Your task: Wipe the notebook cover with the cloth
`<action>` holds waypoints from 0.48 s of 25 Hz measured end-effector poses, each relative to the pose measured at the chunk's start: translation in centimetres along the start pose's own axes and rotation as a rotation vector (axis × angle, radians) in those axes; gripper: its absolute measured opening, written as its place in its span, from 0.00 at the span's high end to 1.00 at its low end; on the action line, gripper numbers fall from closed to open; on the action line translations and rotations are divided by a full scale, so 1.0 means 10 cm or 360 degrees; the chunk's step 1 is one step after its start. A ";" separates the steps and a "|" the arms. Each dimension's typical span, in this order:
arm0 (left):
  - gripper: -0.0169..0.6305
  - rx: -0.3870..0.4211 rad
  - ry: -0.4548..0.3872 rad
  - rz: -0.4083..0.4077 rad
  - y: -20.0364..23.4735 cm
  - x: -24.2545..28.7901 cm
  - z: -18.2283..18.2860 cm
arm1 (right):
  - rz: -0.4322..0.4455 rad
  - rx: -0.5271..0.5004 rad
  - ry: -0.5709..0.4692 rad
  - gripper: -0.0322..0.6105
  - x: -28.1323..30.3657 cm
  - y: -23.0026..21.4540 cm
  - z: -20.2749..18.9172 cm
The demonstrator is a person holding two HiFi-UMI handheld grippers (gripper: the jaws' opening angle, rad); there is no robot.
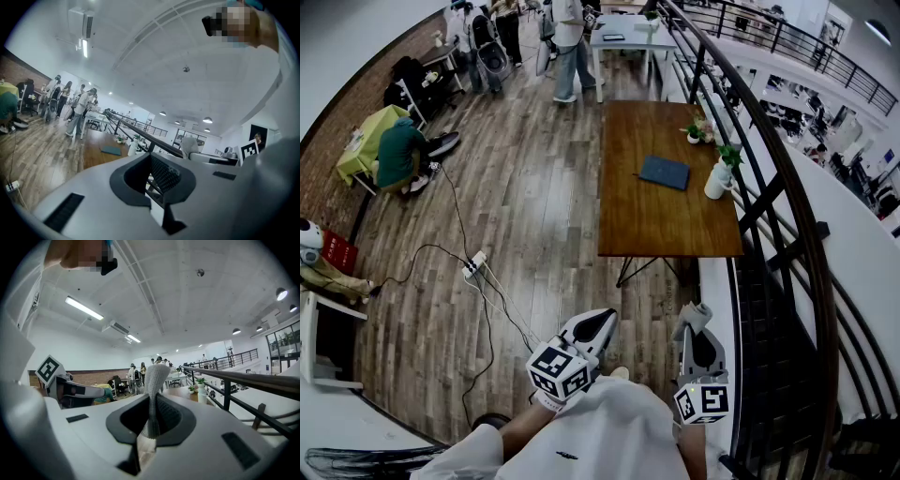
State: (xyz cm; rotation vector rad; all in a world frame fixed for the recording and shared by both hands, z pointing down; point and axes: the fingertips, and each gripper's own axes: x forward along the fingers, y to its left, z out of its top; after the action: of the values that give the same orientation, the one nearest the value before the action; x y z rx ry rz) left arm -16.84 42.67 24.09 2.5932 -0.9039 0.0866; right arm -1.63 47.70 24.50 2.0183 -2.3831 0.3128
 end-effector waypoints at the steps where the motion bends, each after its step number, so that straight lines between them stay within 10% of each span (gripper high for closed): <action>1: 0.95 0.0009 -0.0005 0.0001 -0.02 0.00 0.00 | 0.0006 0.0001 -0.0014 0.91 0.00 -0.02 0.01; 12: 0.95 0.0063 0.0007 -0.0014 -0.26 0.10 -0.07 | -0.0055 0.0149 -0.0044 0.91 -0.24 -0.33 -0.16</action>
State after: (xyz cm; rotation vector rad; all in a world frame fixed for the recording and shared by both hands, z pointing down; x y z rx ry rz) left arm -14.36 44.23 24.05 2.6321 -0.8983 0.1086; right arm 1.80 49.76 26.27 2.1139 -2.3898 0.4057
